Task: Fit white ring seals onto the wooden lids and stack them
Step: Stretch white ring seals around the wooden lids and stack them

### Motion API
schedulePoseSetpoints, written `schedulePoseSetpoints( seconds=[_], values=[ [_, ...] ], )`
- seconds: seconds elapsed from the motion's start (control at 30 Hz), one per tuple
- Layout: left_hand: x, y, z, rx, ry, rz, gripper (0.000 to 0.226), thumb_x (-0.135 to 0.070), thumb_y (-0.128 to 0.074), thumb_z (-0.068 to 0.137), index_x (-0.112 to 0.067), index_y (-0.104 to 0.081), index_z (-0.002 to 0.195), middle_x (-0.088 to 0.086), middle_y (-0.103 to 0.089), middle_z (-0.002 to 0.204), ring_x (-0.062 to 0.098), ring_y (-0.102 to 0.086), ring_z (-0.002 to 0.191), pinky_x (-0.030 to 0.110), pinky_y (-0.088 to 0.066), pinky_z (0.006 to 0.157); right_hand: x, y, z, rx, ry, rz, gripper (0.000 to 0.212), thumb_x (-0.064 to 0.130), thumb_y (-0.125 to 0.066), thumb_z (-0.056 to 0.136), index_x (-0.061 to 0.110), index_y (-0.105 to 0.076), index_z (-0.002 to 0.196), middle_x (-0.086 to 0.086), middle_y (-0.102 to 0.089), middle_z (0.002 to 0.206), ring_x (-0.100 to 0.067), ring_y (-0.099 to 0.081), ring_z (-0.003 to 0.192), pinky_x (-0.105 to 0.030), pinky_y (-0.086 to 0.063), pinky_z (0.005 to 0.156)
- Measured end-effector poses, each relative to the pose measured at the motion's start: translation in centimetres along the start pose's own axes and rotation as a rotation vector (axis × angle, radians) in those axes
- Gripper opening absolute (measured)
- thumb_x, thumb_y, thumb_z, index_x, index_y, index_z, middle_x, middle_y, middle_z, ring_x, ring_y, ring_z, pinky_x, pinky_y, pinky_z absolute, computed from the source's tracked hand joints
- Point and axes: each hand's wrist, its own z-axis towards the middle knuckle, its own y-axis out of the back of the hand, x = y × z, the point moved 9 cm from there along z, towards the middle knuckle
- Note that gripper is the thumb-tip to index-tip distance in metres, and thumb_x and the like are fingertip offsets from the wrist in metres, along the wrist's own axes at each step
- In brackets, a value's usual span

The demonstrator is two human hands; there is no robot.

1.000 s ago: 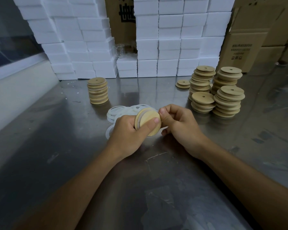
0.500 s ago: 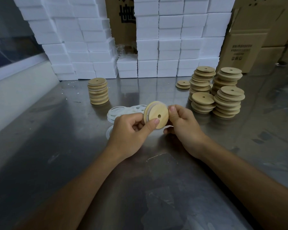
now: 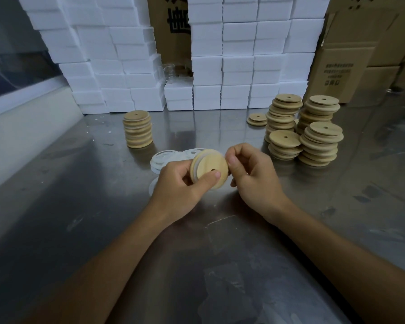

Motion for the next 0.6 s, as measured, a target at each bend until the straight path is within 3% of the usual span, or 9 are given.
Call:
schedulePoseSetpoints(
  seconds=[0.13, 0.23, 0.37, 0.53, 0.6],
  values=[
    [-0.4, 0.2, 0.1, -0.013, -0.022, -0.009, 0.015, -0.019, -0.072, 0.087, -0.004, -0.072, 0.087, -0.017, -0.061, 0.055, 0.0, -0.055, 0.046, 0.009, -0.038, 0.048, 0.3, -0.5, -0.1, 0.015, 0.02, -0.085, 0.018, 0.003, -0.052, 0.098, 0.013, -0.057, 0.084, 0.011, -0.058, 0.074, -0.004, -0.054, 0.069, -0.027, -0.049, 0.065],
    [-1.0, 0.3, 0.1, -0.028, -0.051, -0.027, 0.024, -0.028, -0.071, 0.084, -0.004, -0.072, 0.087, -0.012, -0.061, 0.059, 0.0, -0.055, 0.046, 0.009, -0.038, 0.049, -0.1, -0.4, -0.1, 0.006, -0.035, -0.047, 0.013, 0.01, -0.054, 0.099, 0.006, -0.06, 0.088, -0.001, -0.064, 0.076, -0.012, -0.061, 0.07, -0.021, -0.048, 0.061],
    [-0.8, 1.0, 0.1, -0.083, -0.027, -0.056, 0.022, -0.039, -0.07, 0.08, -0.018, -0.071, 0.078, -0.012, -0.062, 0.058, 0.003, -0.055, 0.043, 0.009, -0.038, 0.046, -0.4, -0.7, -0.1, 0.056, -0.096, 0.09, 0.011, 0.01, -0.063, 0.093, -0.001, -0.061, 0.097, -0.009, -0.066, 0.081, -0.012, -0.063, 0.06, -0.016, -0.047, 0.053],
    [0.1, 1.3, 0.1, -0.157, 0.065, -0.077, 0.026, -0.046, -0.074, 0.073, -0.024, -0.065, 0.085, -0.007, -0.07, 0.072, 0.004, -0.059, 0.048, 0.013, -0.041, 0.049, -0.9, 0.0, -0.1, -0.019, -0.133, 0.12, 0.008, 0.008, -0.065, 0.092, 0.001, -0.061, 0.093, -0.005, -0.065, 0.072, -0.009, -0.062, 0.059, -0.025, -0.053, 0.053],
    [0.2, 1.9, 0.0, -0.217, 0.083, 0.08, 0.029, -0.053, -0.07, 0.077, -0.027, -0.062, 0.087, -0.005, -0.068, 0.075, 0.01, -0.061, 0.056, 0.023, -0.043, 0.054, -0.7, 0.3, -0.1, -0.062, -0.096, 0.086, 0.005, 0.008, -0.066, 0.092, 0.006, -0.061, 0.089, -0.002, -0.064, 0.069, -0.011, -0.061, 0.058, -0.031, -0.054, 0.055]
  ],
)
